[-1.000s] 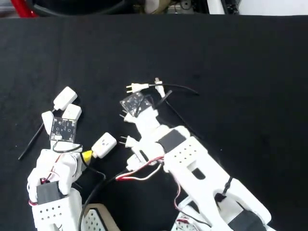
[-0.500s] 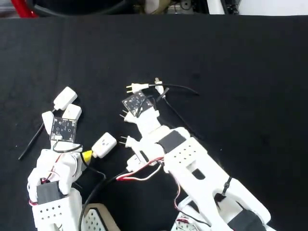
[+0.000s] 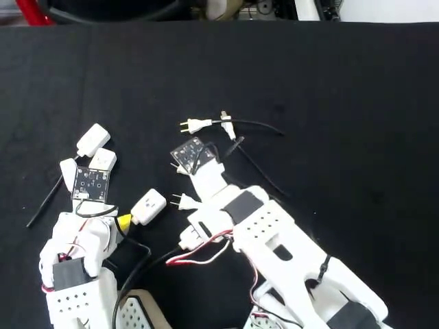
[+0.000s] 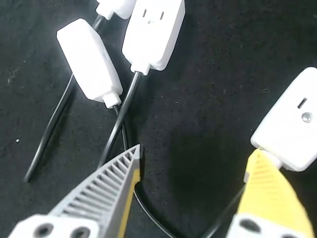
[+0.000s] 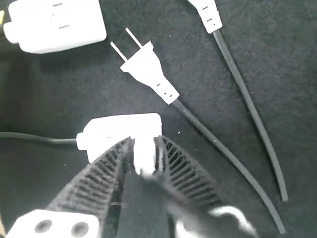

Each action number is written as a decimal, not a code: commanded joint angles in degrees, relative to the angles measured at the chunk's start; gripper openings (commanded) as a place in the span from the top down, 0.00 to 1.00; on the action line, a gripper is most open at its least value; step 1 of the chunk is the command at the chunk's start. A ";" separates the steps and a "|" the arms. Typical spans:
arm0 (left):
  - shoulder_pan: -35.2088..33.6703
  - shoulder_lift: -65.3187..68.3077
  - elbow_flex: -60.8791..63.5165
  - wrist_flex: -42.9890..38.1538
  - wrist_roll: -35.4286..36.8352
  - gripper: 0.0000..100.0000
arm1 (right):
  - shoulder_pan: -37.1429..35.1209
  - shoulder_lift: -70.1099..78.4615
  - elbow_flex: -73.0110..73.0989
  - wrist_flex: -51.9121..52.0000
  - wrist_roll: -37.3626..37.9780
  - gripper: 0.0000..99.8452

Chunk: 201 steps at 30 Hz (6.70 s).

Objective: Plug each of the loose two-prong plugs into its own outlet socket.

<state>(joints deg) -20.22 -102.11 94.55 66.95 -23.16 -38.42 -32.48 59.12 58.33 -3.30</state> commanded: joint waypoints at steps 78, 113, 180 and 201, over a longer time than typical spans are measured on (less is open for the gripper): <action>-0.13 -0.18 0.04 -1.05 -0.26 0.68 | 90.55 24.48 -19.47 -43.78 49.76 0.99; -0.13 -0.18 0.04 -1.05 -0.26 0.68 | 90.02 48.48 -83.12 35.60 35.16 0.65; -0.57 -0.18 0.04 -1.14 -0.26 0.68 | 14.15 57.71 -60.62 -9.76 -45.45 0.88; -0.57 -0.18 0.04 -1.14 -0.26 0.68 | 16.97 59.47 -57.63 -16.44 -47.38 0.86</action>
<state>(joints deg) -20.22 -102.11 94.90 66.86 -23.16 -22.86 27.91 1.89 42.68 -50.33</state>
